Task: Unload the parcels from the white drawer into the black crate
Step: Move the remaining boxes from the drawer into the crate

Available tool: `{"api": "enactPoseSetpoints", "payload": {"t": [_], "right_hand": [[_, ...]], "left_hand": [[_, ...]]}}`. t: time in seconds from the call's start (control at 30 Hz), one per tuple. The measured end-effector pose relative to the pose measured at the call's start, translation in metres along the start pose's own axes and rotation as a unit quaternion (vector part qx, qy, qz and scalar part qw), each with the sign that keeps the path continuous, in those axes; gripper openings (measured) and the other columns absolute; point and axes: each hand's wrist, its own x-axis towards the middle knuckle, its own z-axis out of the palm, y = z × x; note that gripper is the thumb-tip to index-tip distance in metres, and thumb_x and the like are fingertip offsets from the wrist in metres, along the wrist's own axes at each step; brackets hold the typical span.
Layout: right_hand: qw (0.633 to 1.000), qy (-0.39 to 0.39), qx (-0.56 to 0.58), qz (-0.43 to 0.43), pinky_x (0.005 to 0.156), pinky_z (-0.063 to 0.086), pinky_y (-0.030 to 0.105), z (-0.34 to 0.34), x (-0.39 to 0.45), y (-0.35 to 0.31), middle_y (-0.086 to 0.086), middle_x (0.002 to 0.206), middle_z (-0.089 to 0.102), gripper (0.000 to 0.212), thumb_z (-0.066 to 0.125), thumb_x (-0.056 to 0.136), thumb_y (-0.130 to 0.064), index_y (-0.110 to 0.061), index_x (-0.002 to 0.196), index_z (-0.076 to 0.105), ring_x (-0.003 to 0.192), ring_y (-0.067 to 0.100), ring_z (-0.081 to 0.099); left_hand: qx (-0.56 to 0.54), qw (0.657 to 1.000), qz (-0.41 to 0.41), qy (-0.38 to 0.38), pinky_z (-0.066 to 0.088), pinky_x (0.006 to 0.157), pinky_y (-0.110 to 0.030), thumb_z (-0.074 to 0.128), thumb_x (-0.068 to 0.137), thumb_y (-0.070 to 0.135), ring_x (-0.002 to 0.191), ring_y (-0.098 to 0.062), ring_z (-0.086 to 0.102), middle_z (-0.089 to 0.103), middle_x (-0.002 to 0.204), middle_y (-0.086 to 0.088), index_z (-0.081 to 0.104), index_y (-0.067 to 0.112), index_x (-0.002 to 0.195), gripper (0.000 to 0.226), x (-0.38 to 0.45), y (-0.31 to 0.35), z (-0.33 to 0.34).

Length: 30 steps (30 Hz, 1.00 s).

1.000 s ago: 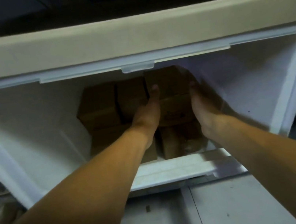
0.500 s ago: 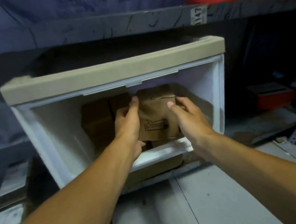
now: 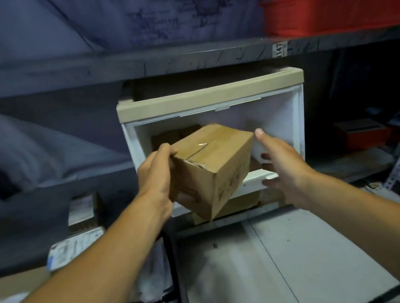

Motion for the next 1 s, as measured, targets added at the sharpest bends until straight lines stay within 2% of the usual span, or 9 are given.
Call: {"api": "enactPoseSetpoints", "payload": {"t": [0.13, 0.2, 0.27, 0.37, 0.43, 0.53, 0.73, 0.87, 1.0], "right_hand": [[0.998, -0.05, -0.019, 0.043, 0.114, 0.032, 0.058, 0.007, -0.005, -0.009, -0.007, 0.115, 0.058, 0.035, 0.056, 0.093, -0.066, -0.037, 0.112, 0.057, 0.117, 0.019, 0.05], [0.993, -0.095, -0.013, 0.066, 0.112, 0.029, 0.058, 0.011, -0.007, -0.011, -0.001, 0.116, 0.062, 0.04, 0.059, 0.09, -0.065, -0.034, 0.114, 0.064, 0.12, 0.023, 0.053], [0.986, -0.143, 0.024, 0.078, 0.109, 0.034, 0.059, 0.017, -0.01, -0.007, 0.005, 0.119, 0.065, 0.05, 0.061, 0.088, -0.065, -0.028, 0.122, 0.065, 0.119, 0.028, 0.057], [0.974, -0.202, 0.059, 0.087, 0.091, 0.052, 0.052, 0.029, -0.016, 0.001, 0.004, 0.108, 0.07, 0.047, 0.062, 0.09, -0.059, -0.026, 0.124, 0.065, 0.112, 0.03, 0.06], [0.966, -0.228, 0.056, 0.108, 0.078, 0.056, 0.045, 0.035, -0.021, 0.005, 0.008, 0.115, 0.071, 0.054, 0.064, 0.084, -0.061, -0.028, 0.127, 0.064, 0.113, 0.03, 0.062], [0.953, -0.257, 0.066, 0.147, 0.085, 0.056, 0.048, 0.044, -0.028, 0.01, 0.014, 0.119, 0.074, 0.064, 0.066, 0.073, -0.065, -0.029, 0.127, 0.065, 0.117, 0.034, 0.063], [0.952, -0.235, 0.097, 0.171, 0.086, 0.056, 0.058, 0.058, -0.035, 0.012, 0.018, 0.12, 0.072, 0.061, 0.065, 0.079, -0.069, -0.03, 0.127, 0.065, 0.118, 0.04, 0.062], [0.942, -0.214, 0.103, 0.237, 0.088, 0.052, 0.054, 0.053, -0.033, 0.007, 0.02, 0.122, 0.071, 0.058, 0.06, 0.077, -0.07, -0.021, 0.107, 0.07, 0.118, 0.043, 0.06], [0.938, -0.19, 0.097, 0.274, 0.081, 0.055, 0.053, 0.043, -0.031, 0.007, 0.023, 0.13, 0.066, 0.068, 0.052, 0.081, -0.077, -0.02, 0.113, 0.07, 0.115, 0.044, 0.061]], "left_hand": [[0.013, 1.0, 0.007, -0.001, 0.04, 0.072, -0.039, 0.061, 0.085, 0.038, 0.092, -0.024, 0.048, 0.058, 0.097, -0.004, 0.061, 0.024, 0.082, 0.014, -0.011, 0.021, -0.036], [0.031, 0.999, 0.007, -0.006, 0.039, 0.073, -0.039, 0.063, 0.076, 0.044, 0.084, -0.022, 0.047, 0.058, 0.081, 0.001, 0.06, 0.024, 0.079, 0.02, -0.012, 0.031, -0.051], [0.05, 0.999, 0.007, -0.019, 0.036, 0.072, -0.039, 0.061, 0.077, 0.045, 0.07, -0.018, 0.042, 0.051, 0.055, 0.009, 0.058, 0.024, 0.075, 0.021, -0.013, 0.037, -0.064], [0.07, 0.997, 0.006, -0.029, 0.037, 0.072, -0.037, 0.058, 0.081, 0.043, 0.062, -0.016, 0.043, 0.05, 0.049, 0.011, 0.057, 0.024, 0.066, 0.025, -0.013, 0.037, -0.083], [0.059, 0.998, 0.005, -0.031, 0.042, 0.075, -0.038, 0.061, 0.075, 0.044, 0.068, -0.019, 0.054, 0.061, 0.06, 0.005, 0.063, 0.023, 0.066, 0.023, -0.012, 0.037, -0.094], [0.042, 0.998, -0.005, -0.048, 0.043, 0.071, -0.035, 0.064, 0.065, 0.045, 0.071, -0.02, 0.056, 0.063, 0.071, 0.0, 0.068, 0.023, 0.071, 0.023, -0.012, 0.038, -0.105], [0.04, 0.998, -0.024, -0.041, 0.053, 0.077, -0.035, 0.058, 0.091, 0.045, 0.081, -0.022, 0.069, 0.075, 0.086, -0.004, 0.077, 0.021, 0.096, 0.031, -0.016, 0.037, -0.105], [0.066, 0.993, 0.006, -0.101, 0.044, 0.109, -0.055, 0.064, 0.072, 0.081, 0.12, -0.029, 0.064, 0.073, 0.119, -0.007, 0.073, 0.029, 0.118, 0.069, -0.025, 0.037, -0.105], [0.132, 0.966, 0.018, -0.22, 0.048, 0.104, -0.06, 0.077, 0.055, 0.082, 0.127, -0.03, 0.06, 0.066, 0.131, -0.007, 0.057, 0.039, 0.135, 0.093, -0.029, 0.034, -0.108]]}}
